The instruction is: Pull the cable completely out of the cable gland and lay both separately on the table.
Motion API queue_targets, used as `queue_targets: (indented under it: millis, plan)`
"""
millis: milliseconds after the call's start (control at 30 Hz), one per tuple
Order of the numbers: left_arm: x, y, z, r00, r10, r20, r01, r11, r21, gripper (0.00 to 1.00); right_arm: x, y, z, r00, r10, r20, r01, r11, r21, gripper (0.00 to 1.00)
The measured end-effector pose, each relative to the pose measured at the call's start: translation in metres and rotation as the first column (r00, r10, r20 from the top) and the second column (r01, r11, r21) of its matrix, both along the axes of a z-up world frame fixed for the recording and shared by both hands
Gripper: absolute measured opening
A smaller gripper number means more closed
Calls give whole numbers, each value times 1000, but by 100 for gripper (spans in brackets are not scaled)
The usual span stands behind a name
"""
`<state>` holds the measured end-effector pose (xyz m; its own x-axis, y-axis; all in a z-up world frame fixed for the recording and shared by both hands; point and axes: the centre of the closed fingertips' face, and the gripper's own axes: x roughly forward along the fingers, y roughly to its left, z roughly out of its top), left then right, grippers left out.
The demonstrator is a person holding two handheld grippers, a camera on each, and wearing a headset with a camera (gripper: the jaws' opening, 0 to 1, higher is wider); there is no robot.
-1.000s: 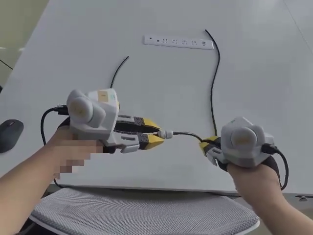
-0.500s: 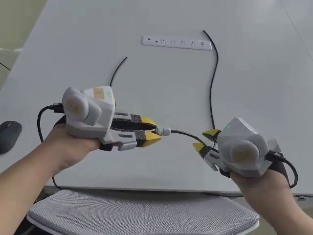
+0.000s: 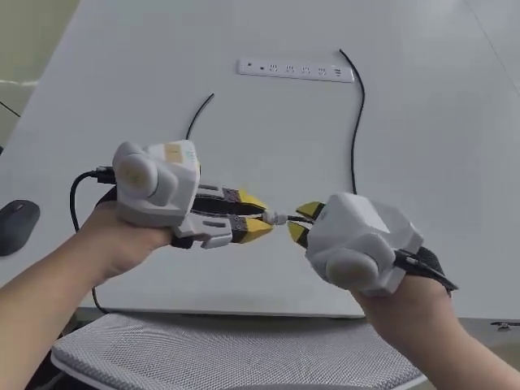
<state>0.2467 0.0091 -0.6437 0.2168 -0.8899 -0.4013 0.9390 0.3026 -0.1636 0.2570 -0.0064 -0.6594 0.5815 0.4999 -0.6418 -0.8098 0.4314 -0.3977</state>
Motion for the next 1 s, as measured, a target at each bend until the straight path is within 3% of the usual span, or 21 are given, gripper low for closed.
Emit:
queue_targets:
  millis: [233, 500, 700, 733, 833, 1000]
  plan:
    - [-2, -3, 1, 1000, -5, 3, 5, 1000, 2, 15, 0, -5, -2, 999, -38, -20, 39, 999, 31, 1]
    - [-3, -6, 2, 1000, -2, 0, 2, 1000, -4, 15, 1, -17, -7, 990, -115, -84, 122, 989, 87, 0]
    - [-2, -8, 3, 1000, -2, 6, 2, 1000, -8, 15, 3, -25, -11, 977, -165, -137, 183, 974, 134, 0]
    - [-2, -8, 4, 1000, 1, 5, 0, 1000, -9, 15, 3, -27, -12, 967, -190, -167, 217, 963, 160, 0]
    - [-1, -8, 5, 1000, 3, 6, -3, 1000, -13, 15, 4, -32, -13, 970, -189, -156, 212, 966, 151, 0]
    - [-1, -8, 7, 1000, 4, 7, -4, 1000, -19, 15, 7, -46, -18, 958, -227, -178, 255, 954, 157, 0]
